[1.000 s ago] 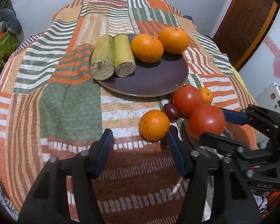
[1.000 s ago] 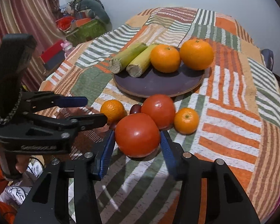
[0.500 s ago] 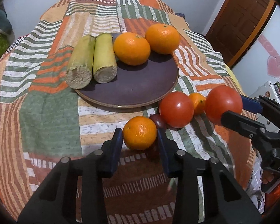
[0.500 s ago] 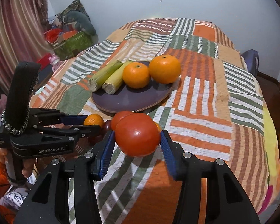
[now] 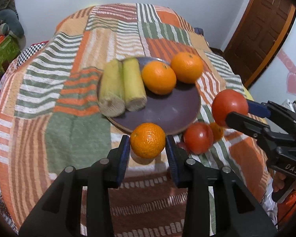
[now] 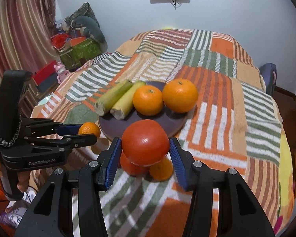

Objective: Organize fruits
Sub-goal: 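Place the tomato on the plate while the left gripper places a mandarin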

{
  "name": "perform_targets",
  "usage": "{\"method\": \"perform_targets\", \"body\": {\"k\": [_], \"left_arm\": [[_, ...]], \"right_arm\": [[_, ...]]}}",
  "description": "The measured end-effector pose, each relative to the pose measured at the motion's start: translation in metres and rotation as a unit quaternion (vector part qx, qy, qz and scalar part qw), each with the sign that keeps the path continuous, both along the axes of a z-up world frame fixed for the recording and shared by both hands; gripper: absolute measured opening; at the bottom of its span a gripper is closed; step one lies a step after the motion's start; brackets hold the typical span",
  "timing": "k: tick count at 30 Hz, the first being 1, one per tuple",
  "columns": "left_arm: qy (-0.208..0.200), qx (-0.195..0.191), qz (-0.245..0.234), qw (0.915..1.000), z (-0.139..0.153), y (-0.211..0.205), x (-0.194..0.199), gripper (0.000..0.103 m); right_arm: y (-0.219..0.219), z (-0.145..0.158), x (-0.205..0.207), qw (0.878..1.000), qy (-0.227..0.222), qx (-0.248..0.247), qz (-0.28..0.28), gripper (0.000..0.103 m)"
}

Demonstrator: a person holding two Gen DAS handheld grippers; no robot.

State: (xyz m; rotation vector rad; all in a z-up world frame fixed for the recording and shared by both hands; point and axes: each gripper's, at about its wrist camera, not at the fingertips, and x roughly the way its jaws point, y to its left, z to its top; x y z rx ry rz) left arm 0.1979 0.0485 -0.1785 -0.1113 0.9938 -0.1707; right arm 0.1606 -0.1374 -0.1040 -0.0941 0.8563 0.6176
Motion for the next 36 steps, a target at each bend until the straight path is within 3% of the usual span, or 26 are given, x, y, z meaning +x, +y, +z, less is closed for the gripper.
{"method": "perform_targets", "body": {"k": [9,24,30,36], "left_arm": [[-0.018,0.008,0.003,0.9998,0.007,0.003,0.018,0.037],[0.009,-0.005,0.006,0.9999,-0.021,0.006,0.037,0.036],[0.014,-0.023,0.008,0.9996,-0.025,0.009,0.043,0.036],[0.011,-0.015,0.007,0.9998,-0.025,0.006,0.043,0.038]], "right_arm": [[0.030,-0.010,0.024,1.000,0.003,-0.007,0.021,0.046],[0.047,-0.043,0.044,0.998,0.039,-0.043,0.036,0.046],[0.044,-0.045,0.049,0.998,0.050,-0.027,0.032,0.047],[0.044,-0.045,0.048,0.998,0.055,-0.024,0.029,0.047]]}}
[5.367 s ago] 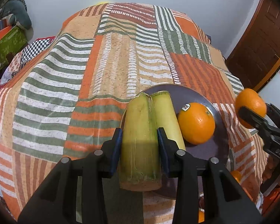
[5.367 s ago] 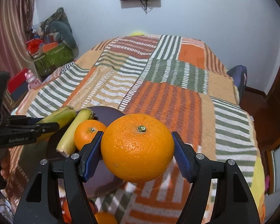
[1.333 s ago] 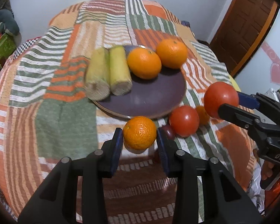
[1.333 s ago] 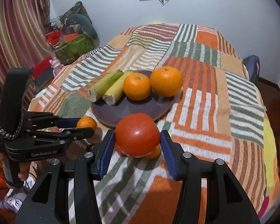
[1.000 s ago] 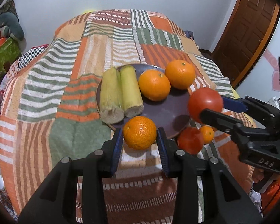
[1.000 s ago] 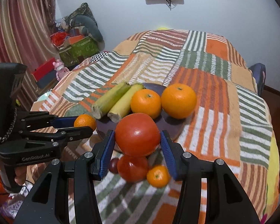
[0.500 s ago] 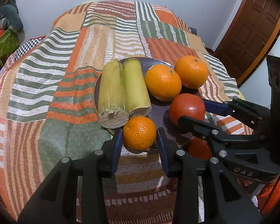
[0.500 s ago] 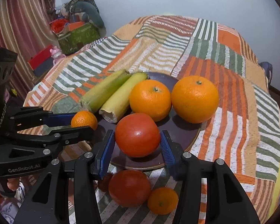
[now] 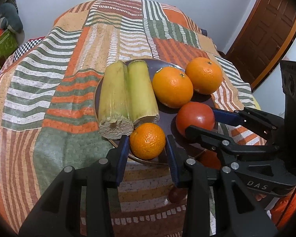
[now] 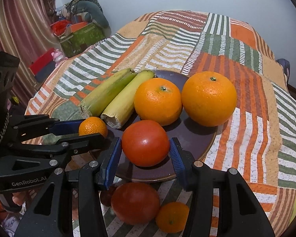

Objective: Organize fruits
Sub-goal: 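Place the tomato on the plate while the left gripper places a mandarin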

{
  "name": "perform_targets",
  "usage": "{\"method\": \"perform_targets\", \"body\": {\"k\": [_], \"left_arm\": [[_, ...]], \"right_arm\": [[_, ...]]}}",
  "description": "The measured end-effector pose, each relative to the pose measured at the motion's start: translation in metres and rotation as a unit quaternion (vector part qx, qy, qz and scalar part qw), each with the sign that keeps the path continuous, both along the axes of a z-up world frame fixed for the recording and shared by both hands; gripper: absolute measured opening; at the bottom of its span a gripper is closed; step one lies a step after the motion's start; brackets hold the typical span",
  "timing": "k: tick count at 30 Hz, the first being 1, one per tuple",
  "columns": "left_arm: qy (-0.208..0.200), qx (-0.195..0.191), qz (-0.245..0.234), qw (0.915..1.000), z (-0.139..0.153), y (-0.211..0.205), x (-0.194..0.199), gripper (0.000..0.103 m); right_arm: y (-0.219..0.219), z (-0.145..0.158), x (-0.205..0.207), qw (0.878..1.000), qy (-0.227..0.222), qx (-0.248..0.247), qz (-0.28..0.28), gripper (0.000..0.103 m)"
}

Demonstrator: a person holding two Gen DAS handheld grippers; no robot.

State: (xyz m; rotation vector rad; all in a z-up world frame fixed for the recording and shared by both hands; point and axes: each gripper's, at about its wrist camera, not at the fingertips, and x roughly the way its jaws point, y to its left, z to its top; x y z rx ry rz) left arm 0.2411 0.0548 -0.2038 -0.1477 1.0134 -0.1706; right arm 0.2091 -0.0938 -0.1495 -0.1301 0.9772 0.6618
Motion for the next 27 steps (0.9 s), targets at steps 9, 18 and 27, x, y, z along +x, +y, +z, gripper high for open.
{"method": "perform_targets", "body": {"k": [9,18,27], "left_arm": [[-0.005,0.005,-0.003,1.0000,0.013,0.001,-0.011,0.040],[-0.021,0.009,0.000,0.9997,0.033,0.004,-0.035,0.040],[-0.004,0.011,-0.006,0.9999,0.027,0.000,-0.055,0.040]], "right_arm": [[-0.012,0.018,-0.006,1.000,-0.009,0.010,-0.014,0.059],[-0.032,0.034,-0.033,0.999,-0.028,0.005,-0.022,0.059],[-0.036,0.011,-0.053,1.000,0.016,0.003,-0.004,0.059]]}}
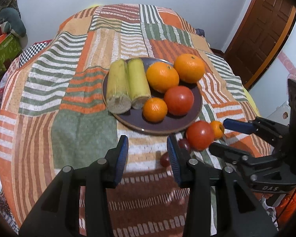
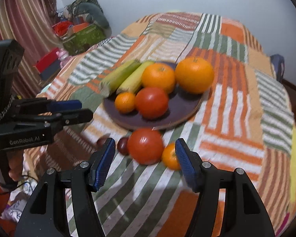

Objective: Organize fruits
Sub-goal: 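Place the tomato on the plate while the left gripper places a mandarin, then grasp another red tomato with the right gripper and place it on the plate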

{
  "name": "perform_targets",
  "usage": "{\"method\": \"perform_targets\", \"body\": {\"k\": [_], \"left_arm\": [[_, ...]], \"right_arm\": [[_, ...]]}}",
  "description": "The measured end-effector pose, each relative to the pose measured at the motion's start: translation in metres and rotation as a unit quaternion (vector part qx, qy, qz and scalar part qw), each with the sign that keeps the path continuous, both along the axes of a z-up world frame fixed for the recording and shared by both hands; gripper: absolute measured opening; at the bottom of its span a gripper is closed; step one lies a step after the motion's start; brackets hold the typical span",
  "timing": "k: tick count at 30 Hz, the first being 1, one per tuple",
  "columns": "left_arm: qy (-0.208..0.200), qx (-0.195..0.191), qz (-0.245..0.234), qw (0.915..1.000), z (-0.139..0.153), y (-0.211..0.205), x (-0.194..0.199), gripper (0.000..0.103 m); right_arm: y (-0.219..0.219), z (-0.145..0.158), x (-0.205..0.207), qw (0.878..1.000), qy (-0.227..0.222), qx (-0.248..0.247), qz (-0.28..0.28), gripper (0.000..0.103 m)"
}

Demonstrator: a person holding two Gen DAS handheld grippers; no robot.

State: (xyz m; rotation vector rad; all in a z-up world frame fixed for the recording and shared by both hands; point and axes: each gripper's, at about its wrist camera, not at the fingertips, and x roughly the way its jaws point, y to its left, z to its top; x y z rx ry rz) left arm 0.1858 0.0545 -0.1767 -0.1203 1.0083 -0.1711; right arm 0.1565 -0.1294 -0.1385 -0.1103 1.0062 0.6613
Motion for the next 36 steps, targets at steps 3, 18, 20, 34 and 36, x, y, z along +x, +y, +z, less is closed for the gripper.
{"method": "perform_targets", "body": {"k": [3,18,20,34,36], "left_arm": [[0.005,0.002,-0.006,1.0000,-0.002,-0.004,-0.005,0.040],[0.035,-0.002,-0.029,0.9990,-0.023,-0.021,-0.011,0.040],[0.038,-0.003,-0.030,0.9988,-0.025,-0.022,-0.011,0.040],[0.040,0.001,-0.044,0.9982,-0.039,-0.033,0.004,0.037],[0.041,0.006,-0.046,0.9981,-0.041,-0.034,0.007,0.023]], "right_arm": [[0.001,-0.004,0.001,1.000,0.003,0.001,-0.001,0.059],[0.020,-0.005,0.010,0.998,-0.030,-0.032,0.035,0.044],[0.019,-0.004,0.010,0.999,-0.028,-0.027,0.035,0.043],[0.017,-0.013,0.011,0.998,-0.027,-0.035,0.037,0.043],[0.015,-0.012,0.011,0.999,-0.026,-0.027,0.033,0.042]]}}
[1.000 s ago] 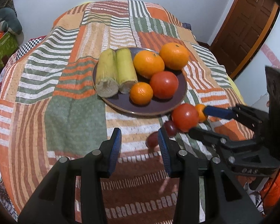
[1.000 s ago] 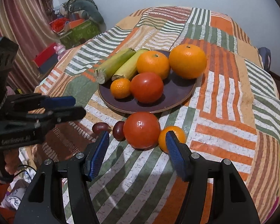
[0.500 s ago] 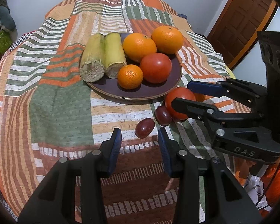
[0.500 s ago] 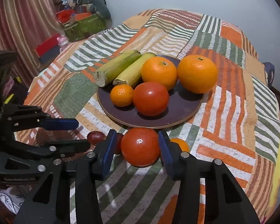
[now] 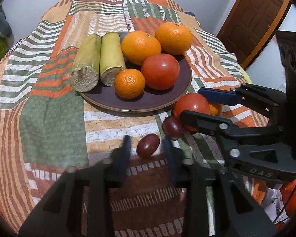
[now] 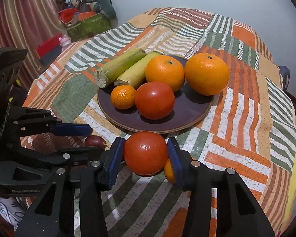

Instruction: Organize fruits

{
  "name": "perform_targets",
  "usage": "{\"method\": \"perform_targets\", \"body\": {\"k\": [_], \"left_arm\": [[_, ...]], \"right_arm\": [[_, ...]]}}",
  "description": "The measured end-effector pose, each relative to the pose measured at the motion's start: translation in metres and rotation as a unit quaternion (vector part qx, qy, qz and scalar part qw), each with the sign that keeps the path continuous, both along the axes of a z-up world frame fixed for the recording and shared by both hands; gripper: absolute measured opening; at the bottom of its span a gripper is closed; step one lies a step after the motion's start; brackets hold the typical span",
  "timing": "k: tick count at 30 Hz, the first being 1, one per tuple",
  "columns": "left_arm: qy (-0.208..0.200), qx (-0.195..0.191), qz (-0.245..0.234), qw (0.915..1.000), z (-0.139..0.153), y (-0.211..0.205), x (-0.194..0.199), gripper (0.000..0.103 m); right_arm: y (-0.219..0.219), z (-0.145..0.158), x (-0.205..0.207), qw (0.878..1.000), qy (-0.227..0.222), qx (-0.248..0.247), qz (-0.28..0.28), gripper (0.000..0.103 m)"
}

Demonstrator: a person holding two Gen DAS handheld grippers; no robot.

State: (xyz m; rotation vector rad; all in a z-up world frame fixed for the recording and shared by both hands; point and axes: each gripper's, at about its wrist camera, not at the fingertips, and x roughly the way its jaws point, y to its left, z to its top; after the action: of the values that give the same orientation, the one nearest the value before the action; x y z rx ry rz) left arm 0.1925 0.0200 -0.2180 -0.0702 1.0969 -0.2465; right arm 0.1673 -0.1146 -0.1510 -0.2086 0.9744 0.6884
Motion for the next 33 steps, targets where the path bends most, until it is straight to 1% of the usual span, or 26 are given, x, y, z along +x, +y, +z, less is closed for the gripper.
{"method": "perform_targets", "body": {"k": [7,15,21,28,33], "left_arm": [[-0.011,0.000,-0.002,0.9999,0.006,0.003,-0.004,0.023],[-0.037,-0.012,0.020,0.9990,0.029,0.021,0.000,0.023],[-0.066,-0.008,0.025,0.9975,0.049,0.025,0.012,0.023],[-0.090,-0.002,0.021,0.9958,0.063,0.021,0.036,0.023],[-0.088,0.003,0.016,0.9960,0.057,0.017,0.053,0.023]], "right_arm": [[-0.005,0.008,-0.002,1.000,0.002,0.014,-0.010,0.042],[-0.015,0.031,-0.001,0.999,-0.025,0.039,-0.024,0.042],[-0.020,0.044,0.009,0.997,-0.049,0.045,-0.041,0.042],[-0.024,0.045,0.026,0.996,-0.060,0.047,-0.055,0.042],[-0.023,0.038,0.040,0.995,-0.060,0.042,-0.064,0.042]]}}
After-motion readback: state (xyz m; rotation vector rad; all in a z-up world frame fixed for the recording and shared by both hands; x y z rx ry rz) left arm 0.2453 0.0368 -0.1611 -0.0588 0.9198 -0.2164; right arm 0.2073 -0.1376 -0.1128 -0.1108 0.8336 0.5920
